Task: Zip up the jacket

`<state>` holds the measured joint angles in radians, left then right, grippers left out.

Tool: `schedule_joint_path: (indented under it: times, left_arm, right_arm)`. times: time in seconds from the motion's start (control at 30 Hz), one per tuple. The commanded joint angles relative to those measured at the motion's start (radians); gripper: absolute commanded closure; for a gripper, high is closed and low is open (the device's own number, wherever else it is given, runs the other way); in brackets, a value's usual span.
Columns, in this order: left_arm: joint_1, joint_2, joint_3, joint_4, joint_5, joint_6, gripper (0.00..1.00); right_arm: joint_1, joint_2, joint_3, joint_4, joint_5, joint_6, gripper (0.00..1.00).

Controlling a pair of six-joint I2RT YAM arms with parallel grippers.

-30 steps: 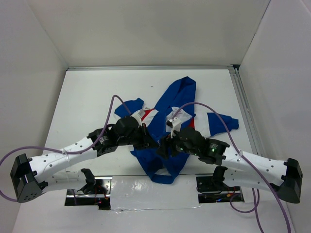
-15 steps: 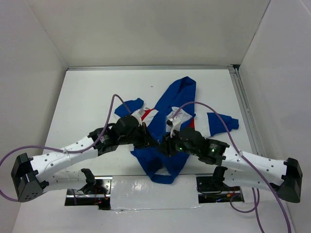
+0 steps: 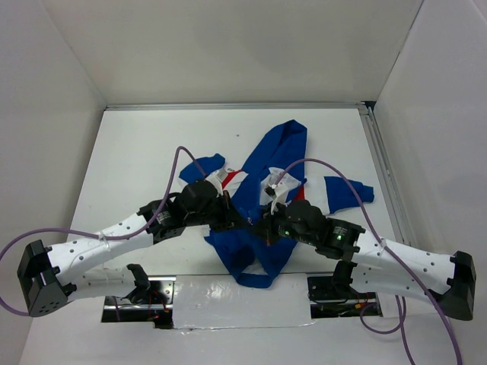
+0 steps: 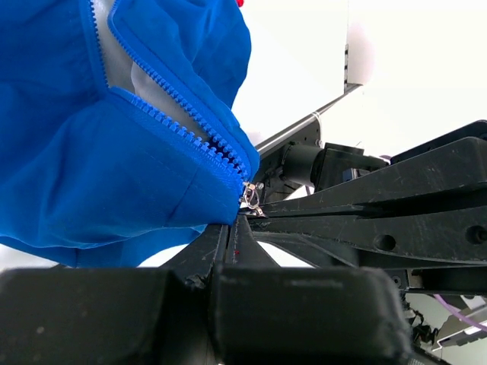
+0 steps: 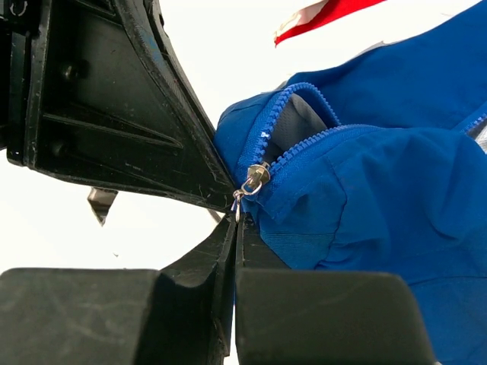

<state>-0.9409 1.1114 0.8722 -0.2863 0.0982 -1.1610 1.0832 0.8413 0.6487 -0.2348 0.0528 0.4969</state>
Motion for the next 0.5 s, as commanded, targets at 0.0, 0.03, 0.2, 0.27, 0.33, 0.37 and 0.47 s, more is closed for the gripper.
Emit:
schedule_joint_path:
  times: [0.0, 0.03, 0.2, 0.27, 0.33, 0.37, 0.47]
  left_arm:
    - [-0.007, 0.002, 0.025, 0.021, 0.032, 0.027, 1.00]
    - [-0.006, 0.004, 0.024, 0.021, 0.031, 0.032, 1.00]
    - [-0.007, 0.008, 0.021, 0.009, 0.014, 0.079, 1.00]
    - [-0.009, 0.010, 0.008, 0.010, 0.023, 0.115, 1.00]
    - [-0.009, 0.010, -0.001, 0.016, 0.024, 0.116, 1.00]
    - [-0.009, 0.011, -0.004, 0.019, 0.032, 0.130, 1.00]
    - [-0.027, 0.018, -0.009, 0.026, 0.035, 0.136, 1.00]
  right_arm:
    - [0.001, -0.034, 0.028, 0.080, -0.033, -0.006, 1.00]
    - [0.000, -0.039, 0.029, 0.080, -0.047, -0.011, 1.00]
    - [-0.077, -0.044, 0.091, -0.011, -0.174, 0.023, 1.00]
    - [-0.155, -0.036, 0.110, -0.023, -0.331, 0.051, 1.00]
    - [-0.210, -0.022, 0.121, -0.017, -0.500, 0.077, 1.00]
    - [-0.248, -0.007, 0.126, 0.000, -0.552, 0.081, 1.00]
    - [-0.304, 0.033, 0.131, 0.064, -0.712, 0.143, 1.00]
